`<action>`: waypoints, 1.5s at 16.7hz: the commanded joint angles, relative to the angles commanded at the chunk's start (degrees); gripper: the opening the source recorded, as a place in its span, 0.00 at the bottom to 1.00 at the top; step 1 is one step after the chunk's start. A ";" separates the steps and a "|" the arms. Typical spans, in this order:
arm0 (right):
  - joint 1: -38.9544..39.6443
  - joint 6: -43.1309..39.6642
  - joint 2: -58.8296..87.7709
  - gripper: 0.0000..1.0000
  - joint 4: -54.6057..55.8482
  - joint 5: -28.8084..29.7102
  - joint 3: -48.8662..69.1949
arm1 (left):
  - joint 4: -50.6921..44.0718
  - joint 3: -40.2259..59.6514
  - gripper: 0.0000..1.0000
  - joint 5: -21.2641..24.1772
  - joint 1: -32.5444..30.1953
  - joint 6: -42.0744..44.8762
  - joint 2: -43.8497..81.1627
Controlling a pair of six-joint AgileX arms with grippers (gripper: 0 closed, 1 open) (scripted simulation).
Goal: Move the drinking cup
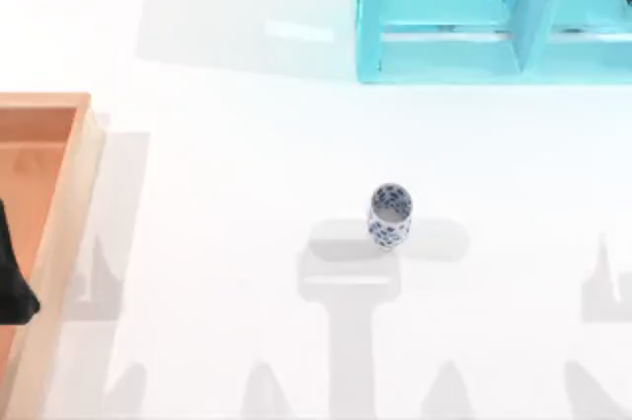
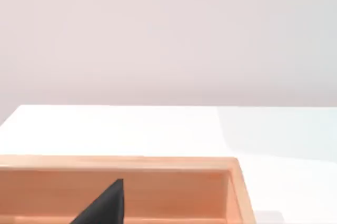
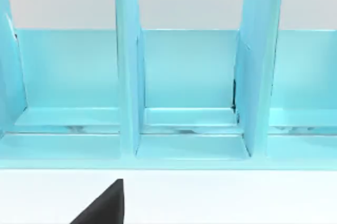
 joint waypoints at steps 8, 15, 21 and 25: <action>-0.27 3.65 11.56 1.00 -10.49 0.26 12.13 | 0.00 0.00 1.00 0.00 0.00 0.00 0.00; 2.52 13.16 49.40 1.00 -37.40 1.18 50.70 | 0.00 0.00 1.00 0.00 0.00 0.00 0.00; 10.59 21.91 87.13 1.00 -61.47 1.49 83.94 | 0.00 0.00 1.00 0.00 0.00 0.00 0.00; 18.27 27.23 105.24 1.00 -72.65 1.10 98.71 | 0.00 0.00 1.00 0.00 0.00 0.00 0.00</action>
